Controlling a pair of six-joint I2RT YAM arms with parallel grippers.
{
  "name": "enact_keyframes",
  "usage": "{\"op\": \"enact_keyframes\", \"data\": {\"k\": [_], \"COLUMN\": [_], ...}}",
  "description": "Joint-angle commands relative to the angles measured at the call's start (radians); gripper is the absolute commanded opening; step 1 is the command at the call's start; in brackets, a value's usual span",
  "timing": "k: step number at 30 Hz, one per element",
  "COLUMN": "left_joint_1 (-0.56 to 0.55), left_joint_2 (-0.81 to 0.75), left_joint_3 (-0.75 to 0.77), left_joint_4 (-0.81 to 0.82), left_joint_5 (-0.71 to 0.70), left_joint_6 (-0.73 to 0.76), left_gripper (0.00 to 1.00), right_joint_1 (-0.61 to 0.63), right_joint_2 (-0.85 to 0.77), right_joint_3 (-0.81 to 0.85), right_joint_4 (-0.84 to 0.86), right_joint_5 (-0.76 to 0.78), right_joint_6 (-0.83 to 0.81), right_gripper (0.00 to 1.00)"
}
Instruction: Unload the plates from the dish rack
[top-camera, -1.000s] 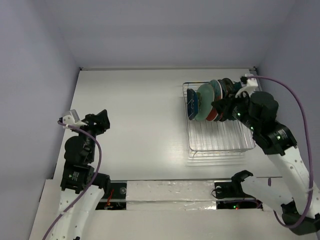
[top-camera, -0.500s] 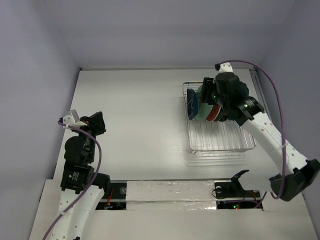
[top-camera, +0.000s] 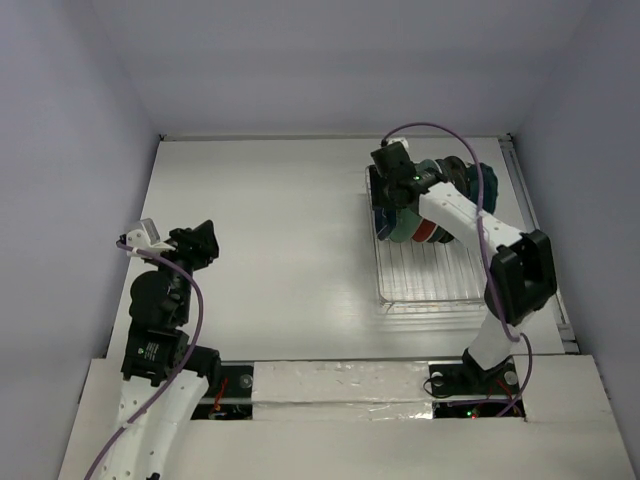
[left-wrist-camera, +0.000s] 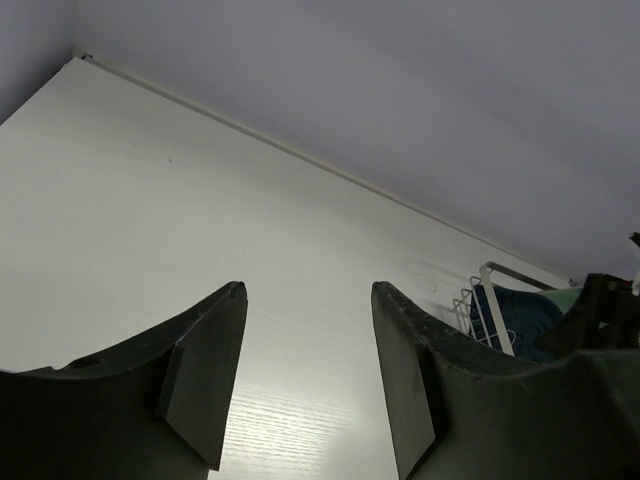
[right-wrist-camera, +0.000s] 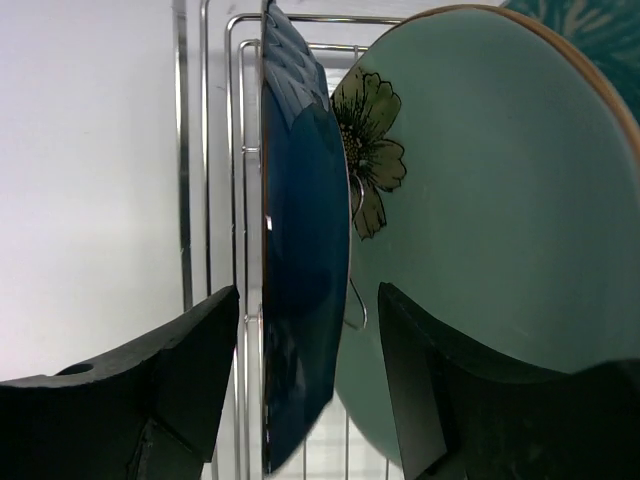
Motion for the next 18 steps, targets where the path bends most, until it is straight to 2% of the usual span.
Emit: {"op": "enact_keyframes", "data": {"k": [1, 5, 8, 9, 17, 18], "left_joint_1": [-0.005, -0.005, -0.005, -0.005, -0.005, -0.005], "left_joint_2": [-0.006, -0.009, -0.015, -0.017, -0.032, -0.034], "left_joint_3": [-0.005, -0.005, -0.005, -0.005, -0.005, -0.005], "left_joint_4": [0.037, 0.035, 0.037, 0.035, 0.035, 0.037], "left_joint_5": [0.004, 0.004, 0.004, 0.004, 0.004, 0.004], "left_joint_6": [-0.001, 0.001, -0.001, 0.001, 0.001, 0.001], "left_gripper": [0.51, 0.51, 0.51, 0.51, 0.51, 0.51], "right_joint_1": [0.014, 0.025, 0.044, 0.044, 0.088, 0.099], "right_joint_2": [0.057, 0.14, 0.179, 0.185, 0.199, 0.197], "right_joint_3": [0.085, 0.145, 0.174, 0.185, 0.272, 0.286], "right_joint_4": [0.01, -0.021, -0.045, -0.05, -0.113, -0.129], "right_joint_5": [0.076, 0.149, 0.238, 0.252, 0.377, 0.393], "right_joint_6": [-0.019, -0.016, -0.012, -0.009, 0.004, 0.004], "right_gripper": [0.62, 0.57, 0.49, 0.43, 0.16, 0.09]}}
